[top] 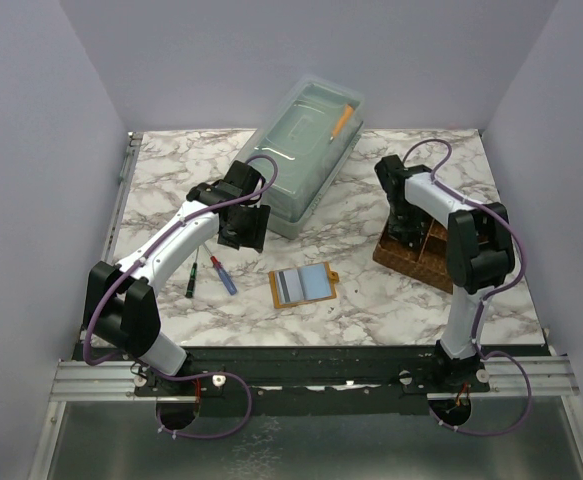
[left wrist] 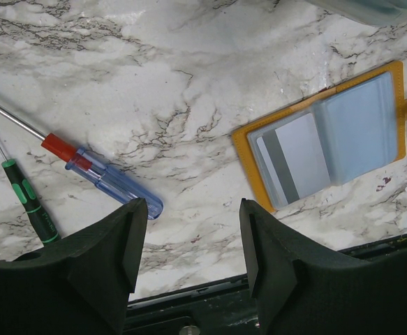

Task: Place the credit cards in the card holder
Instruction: Pick up the credit card from the storage box.

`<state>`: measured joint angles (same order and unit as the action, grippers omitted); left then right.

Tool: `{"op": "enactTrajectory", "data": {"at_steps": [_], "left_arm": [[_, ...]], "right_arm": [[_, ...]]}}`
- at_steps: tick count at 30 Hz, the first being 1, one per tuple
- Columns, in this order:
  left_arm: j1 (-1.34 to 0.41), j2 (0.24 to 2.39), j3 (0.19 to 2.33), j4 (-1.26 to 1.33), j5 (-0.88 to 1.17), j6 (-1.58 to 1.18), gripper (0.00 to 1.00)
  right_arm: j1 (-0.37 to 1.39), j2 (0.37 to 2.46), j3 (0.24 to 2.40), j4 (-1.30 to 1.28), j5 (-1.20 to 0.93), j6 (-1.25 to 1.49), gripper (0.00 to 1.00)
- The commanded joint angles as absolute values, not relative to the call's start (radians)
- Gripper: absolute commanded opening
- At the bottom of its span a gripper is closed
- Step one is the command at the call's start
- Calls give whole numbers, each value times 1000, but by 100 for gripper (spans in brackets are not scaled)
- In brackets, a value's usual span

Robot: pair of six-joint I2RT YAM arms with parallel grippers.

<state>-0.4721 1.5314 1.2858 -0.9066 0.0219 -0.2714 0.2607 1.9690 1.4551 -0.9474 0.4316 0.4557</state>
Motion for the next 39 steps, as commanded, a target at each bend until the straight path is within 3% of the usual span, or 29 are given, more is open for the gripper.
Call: {"op": "enactTrajectory", "data": {"at_steps": [1, 28, 31, 39], "left_arm": [[-467, 1500, 1281, -900, 29, -265, 61], [-466, 1499, 1289, -904, 26, -258, 61], [-468, 1501, 1290, -903, 26, -256, 61], [-467, 1503, 1305, -909, 21, -255, 61]], "right_arm": [[256, 1935, 1450, -1004, 490, 492, 35], [216, 1864, 1378, -990, 482, 513, 30], [201, 1870, 1357, -930, 473, 491, 27], [169, 1878, 1419, -893, 407, 471, 7]]}}
